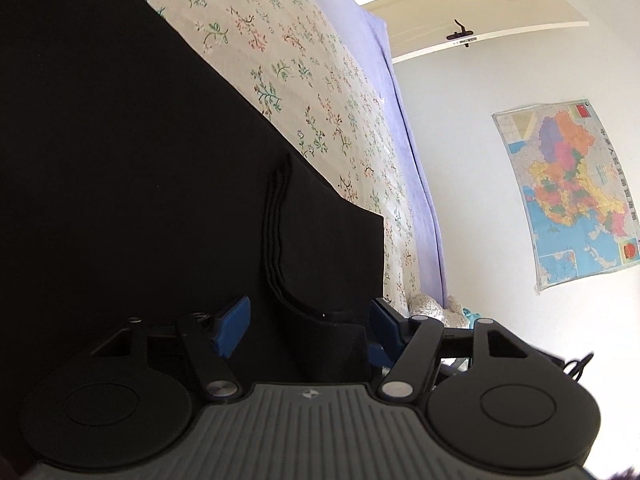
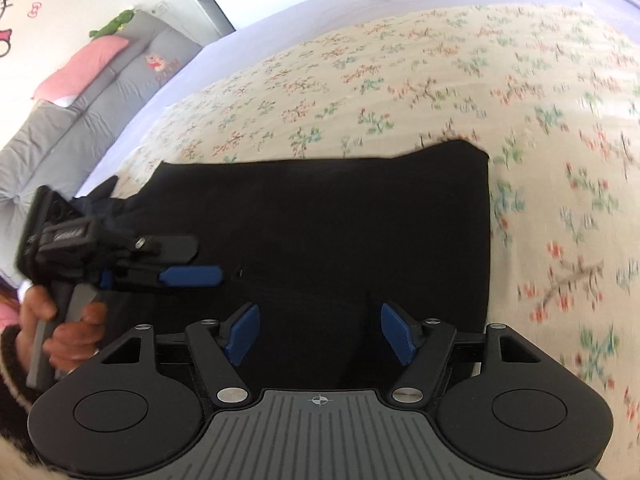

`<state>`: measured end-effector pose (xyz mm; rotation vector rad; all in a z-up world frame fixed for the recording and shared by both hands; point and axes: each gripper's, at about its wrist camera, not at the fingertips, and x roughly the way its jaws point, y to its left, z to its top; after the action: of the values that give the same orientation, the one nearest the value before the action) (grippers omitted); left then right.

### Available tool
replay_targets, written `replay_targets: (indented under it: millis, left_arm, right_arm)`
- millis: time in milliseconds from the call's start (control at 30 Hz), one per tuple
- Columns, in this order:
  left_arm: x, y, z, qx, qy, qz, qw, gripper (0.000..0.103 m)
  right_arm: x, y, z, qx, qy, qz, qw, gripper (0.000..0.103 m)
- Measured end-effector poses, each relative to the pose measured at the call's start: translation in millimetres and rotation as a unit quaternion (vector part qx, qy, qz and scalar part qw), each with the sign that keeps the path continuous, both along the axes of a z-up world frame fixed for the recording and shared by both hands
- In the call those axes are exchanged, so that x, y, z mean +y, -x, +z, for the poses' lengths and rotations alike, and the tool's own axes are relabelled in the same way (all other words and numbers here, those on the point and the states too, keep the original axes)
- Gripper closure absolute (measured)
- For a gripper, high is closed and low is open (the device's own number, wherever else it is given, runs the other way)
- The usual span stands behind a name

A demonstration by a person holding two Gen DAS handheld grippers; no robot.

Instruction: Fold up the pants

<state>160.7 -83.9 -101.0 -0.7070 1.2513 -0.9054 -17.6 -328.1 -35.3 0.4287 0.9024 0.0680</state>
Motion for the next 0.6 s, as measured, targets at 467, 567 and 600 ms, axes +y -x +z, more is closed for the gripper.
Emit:
replay_targets:
  millis: [467,567,600]
  left_arm:
    - [-13.0,1.1,4.5,-0.019,-0.036,0.029,0.9987,0.016]
    - [-8.3,1.0,5.0,-0.019,-0.04,0.028,0.9986,0.016]
    - [-7.5,0.9,4.8,-0.019,-0.041,0.028,0.9986,0.016]
  right_arm:
    - [45.0,10.0,-12.7,-0.03,-0.017,0.08,0.996,0.097]
    - [57.9,13.7,-6.5,-0.045,0.012,0.099,0.994,0.096]
    - [62.6,16.1,-3.9,-0.053,0.035,0.099,0.993,0.09]
